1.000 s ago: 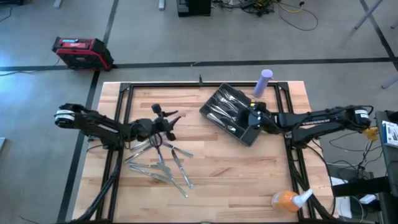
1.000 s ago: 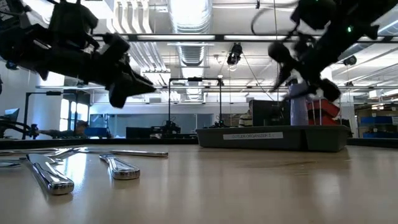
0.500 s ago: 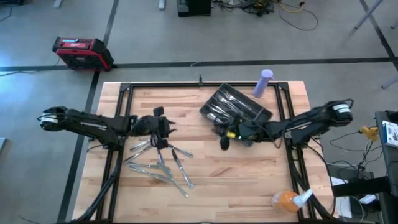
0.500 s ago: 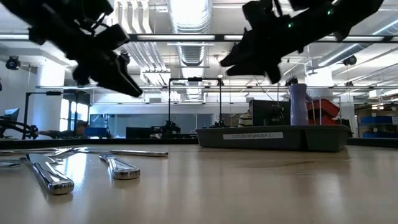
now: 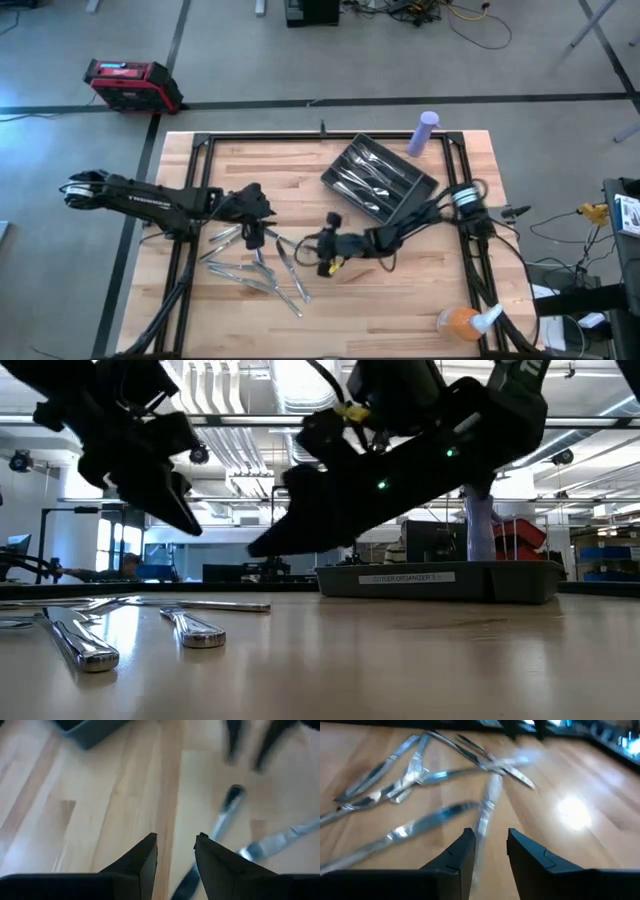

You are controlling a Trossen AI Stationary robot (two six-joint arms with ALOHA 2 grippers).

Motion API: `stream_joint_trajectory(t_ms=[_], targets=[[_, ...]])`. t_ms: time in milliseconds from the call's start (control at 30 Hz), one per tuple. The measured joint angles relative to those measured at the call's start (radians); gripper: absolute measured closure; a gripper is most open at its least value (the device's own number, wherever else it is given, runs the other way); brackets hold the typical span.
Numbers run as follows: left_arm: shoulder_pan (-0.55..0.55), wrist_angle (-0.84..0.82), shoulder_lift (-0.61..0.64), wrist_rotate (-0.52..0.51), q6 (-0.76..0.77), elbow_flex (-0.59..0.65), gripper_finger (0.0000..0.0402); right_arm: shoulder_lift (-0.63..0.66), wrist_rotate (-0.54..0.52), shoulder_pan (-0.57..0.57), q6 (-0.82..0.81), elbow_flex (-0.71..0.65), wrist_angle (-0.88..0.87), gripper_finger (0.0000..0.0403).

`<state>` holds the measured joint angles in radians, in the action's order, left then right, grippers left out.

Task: Sort silverware
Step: Put the knife into the right compartment of the silverware tray

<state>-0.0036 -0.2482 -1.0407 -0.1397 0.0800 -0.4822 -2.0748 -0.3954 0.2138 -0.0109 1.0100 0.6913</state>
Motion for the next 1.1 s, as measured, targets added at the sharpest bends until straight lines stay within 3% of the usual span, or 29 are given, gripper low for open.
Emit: stream_joint_trajectory(t_ms=[200,433,833,1100], targets=[[0.000,0.165,0.014,0.000,0.035,0.116,0.0283,-0.170,-0.045,0.008,0.028,0.102,0.068,0.0290],[0.000,0.369,0.005,0.008,-0.008,0.177,0.0283,-0.243,-0.027,-0.012,-0.055,0.169,0.056,0.0270],[0.000,0.488,-0.015,0.009,-0.046,0.234,0.0283,-0.246,0.028,-0.026,-0.193,0.175,-0.130,0.0341],[0.000,0.473,-0.041,0.012,0.005,0.272,0.0283,-0.227,0.005,-0.023,-0.237,0.174,-0.216,0.0349]])
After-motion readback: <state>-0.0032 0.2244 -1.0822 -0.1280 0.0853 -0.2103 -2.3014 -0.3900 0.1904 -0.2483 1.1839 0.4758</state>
